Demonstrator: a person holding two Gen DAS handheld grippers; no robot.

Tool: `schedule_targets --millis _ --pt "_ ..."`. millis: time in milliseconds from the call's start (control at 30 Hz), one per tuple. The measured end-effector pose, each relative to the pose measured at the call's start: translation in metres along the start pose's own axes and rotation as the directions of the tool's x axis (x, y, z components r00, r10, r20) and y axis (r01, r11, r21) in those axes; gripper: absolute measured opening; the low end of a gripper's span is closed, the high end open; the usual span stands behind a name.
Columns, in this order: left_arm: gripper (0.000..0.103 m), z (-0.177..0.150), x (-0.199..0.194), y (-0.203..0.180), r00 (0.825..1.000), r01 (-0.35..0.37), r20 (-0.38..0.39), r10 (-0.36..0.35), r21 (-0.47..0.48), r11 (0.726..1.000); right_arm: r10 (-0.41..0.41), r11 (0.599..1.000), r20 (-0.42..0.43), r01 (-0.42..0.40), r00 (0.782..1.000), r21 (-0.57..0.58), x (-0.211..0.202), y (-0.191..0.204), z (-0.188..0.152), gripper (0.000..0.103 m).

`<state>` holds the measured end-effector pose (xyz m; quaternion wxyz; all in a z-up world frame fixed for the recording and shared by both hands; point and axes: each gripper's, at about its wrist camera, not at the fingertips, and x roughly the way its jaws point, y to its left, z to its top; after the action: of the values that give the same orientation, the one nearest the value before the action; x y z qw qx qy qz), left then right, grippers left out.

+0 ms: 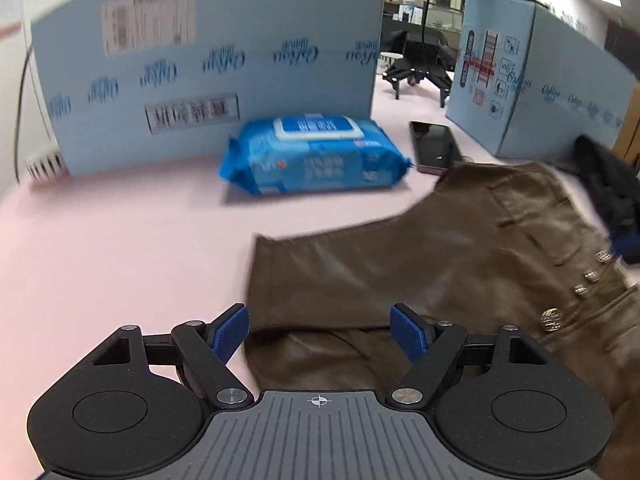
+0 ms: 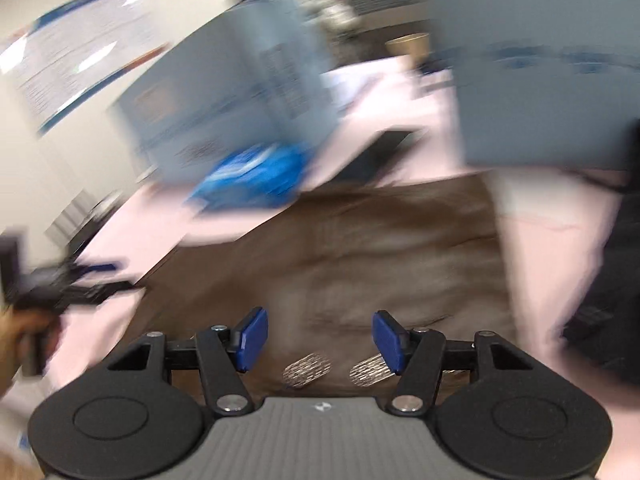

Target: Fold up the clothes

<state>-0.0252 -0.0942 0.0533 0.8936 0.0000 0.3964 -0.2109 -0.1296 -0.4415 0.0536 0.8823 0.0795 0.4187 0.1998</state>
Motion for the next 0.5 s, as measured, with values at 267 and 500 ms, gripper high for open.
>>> schedule_targets --millis 267,500 --pt "0.080 -0.016 0.001 -0.035 1.000 0.023 -0.011 -0.022 0.148 0.989 -0.243 0.964 -0.041 0.246 0.969 0.102 -0.024 -0.009 -0.031 0.061" --pt "0.079 -0.003 0.026 0.000 0.998 -0.021 -0.063 0.020 -0.010 1.000 -0.230 0.938 -0.028 0.229 0.973 0.260 -0.033 -0.016 -0.048 0.061"
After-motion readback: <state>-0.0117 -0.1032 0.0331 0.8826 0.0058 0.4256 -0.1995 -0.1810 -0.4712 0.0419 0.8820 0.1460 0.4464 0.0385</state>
